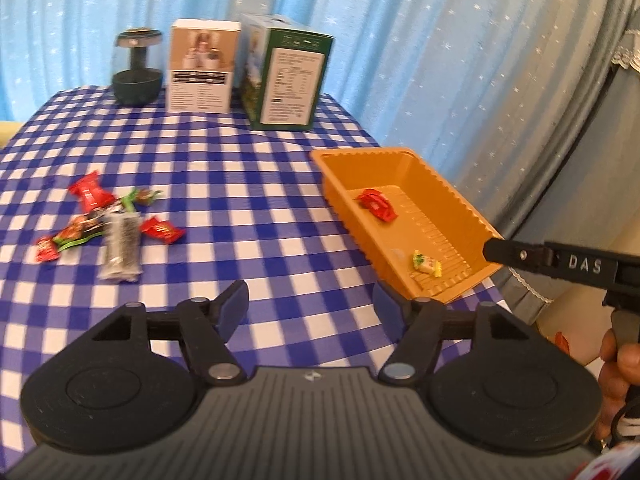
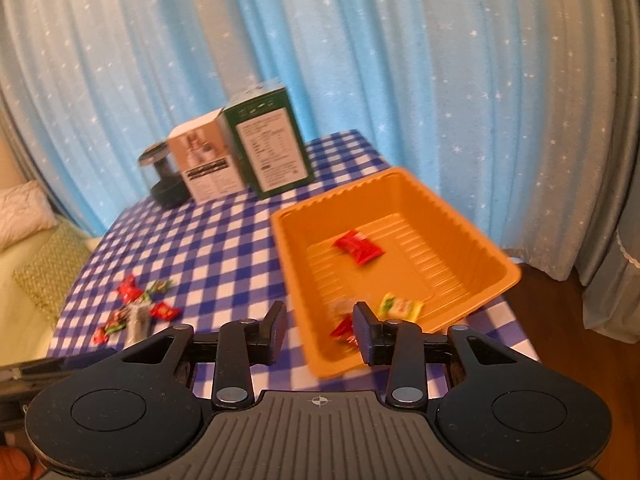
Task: Organize snacks
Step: 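Move both tools back toward the candy pile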
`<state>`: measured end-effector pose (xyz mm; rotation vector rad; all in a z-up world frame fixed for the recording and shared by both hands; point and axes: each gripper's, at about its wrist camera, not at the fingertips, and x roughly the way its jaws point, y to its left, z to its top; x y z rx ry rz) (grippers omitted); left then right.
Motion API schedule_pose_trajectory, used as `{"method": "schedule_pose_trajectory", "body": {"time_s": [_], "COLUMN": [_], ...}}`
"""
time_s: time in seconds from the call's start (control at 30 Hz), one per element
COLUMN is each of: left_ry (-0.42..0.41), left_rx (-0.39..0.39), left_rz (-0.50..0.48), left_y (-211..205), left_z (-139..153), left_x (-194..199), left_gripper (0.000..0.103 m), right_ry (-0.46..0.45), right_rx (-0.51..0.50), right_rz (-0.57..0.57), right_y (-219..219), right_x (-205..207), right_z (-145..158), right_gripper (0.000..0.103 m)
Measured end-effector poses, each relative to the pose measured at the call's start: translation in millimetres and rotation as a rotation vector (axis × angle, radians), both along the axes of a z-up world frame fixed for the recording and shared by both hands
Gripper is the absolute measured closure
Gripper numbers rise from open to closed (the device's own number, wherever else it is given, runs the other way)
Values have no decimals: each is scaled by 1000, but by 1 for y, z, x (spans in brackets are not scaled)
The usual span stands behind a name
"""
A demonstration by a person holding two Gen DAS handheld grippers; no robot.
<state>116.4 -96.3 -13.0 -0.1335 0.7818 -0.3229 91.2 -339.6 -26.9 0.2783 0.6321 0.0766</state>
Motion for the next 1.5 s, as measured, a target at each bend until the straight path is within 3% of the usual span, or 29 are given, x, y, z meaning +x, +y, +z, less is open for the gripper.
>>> {"method": "schedule_pose_trajectory", "body": {"time_s": [0.4,0.73,1.5], "left_ry": [-25,-27,-14], "left_rx": [37,48,49], "left_rz": [130,210,251], "left_y": [69,107,128], "left_z": [10,13,0], "left_x": [-30,-36,-19], "left_gripper": [29,28,22], "right_ry": [7,22,43], "right_rx": [-36,-63,-101], "right_rz": [98,168,225], "right_y": [55,91,125], "right_x": [-12,-11,15], "right_z": [0,-5,-23], "right_gripper": [54,53,52]}}
